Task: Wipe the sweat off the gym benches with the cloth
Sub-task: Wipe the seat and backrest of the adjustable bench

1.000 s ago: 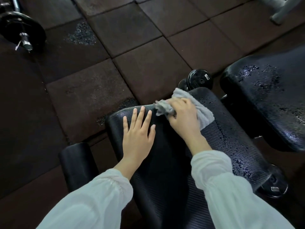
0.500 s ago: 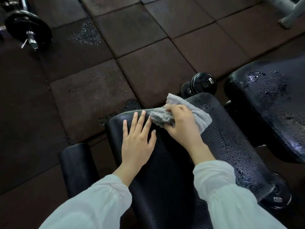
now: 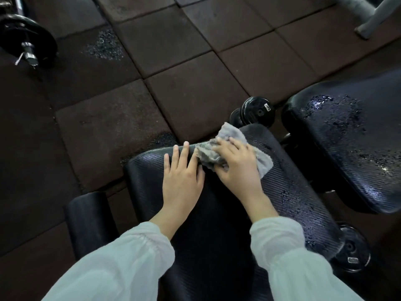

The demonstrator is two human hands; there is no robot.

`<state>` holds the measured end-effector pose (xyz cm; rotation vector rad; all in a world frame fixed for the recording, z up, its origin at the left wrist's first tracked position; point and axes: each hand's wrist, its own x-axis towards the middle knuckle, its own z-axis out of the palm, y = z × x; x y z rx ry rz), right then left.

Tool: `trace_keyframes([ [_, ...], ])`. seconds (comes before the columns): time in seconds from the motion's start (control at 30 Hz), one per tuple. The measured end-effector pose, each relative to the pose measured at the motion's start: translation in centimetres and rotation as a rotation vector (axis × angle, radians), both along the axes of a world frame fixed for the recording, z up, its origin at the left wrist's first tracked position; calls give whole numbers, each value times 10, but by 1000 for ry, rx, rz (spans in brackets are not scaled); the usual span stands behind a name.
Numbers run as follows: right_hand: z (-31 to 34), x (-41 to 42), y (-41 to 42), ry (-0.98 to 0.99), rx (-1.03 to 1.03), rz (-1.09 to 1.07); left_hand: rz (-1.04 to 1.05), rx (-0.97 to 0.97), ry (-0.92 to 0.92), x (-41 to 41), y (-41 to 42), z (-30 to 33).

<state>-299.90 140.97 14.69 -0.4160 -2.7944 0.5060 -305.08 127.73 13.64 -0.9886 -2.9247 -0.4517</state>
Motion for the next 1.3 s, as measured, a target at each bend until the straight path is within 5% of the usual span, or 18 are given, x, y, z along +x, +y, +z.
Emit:
trace_keyframes([
  [0.3,0,8,61,75,-27,-358,-33,-94,11,6,23,-5],
  [0.57,-4,17,39,55,-8,10,-70,-68,26,10,25,-7],
  [0.83,-2,30,94,78,-180,-425,-57,-43,28,10,25,-5],
  [1.1,-2,13,40,66,-5,-10,-49,-48,45,11,26,-8],
  [1.3,-3,44,72,125,-69,-436,-55,-57,40,11,25,-7],
])
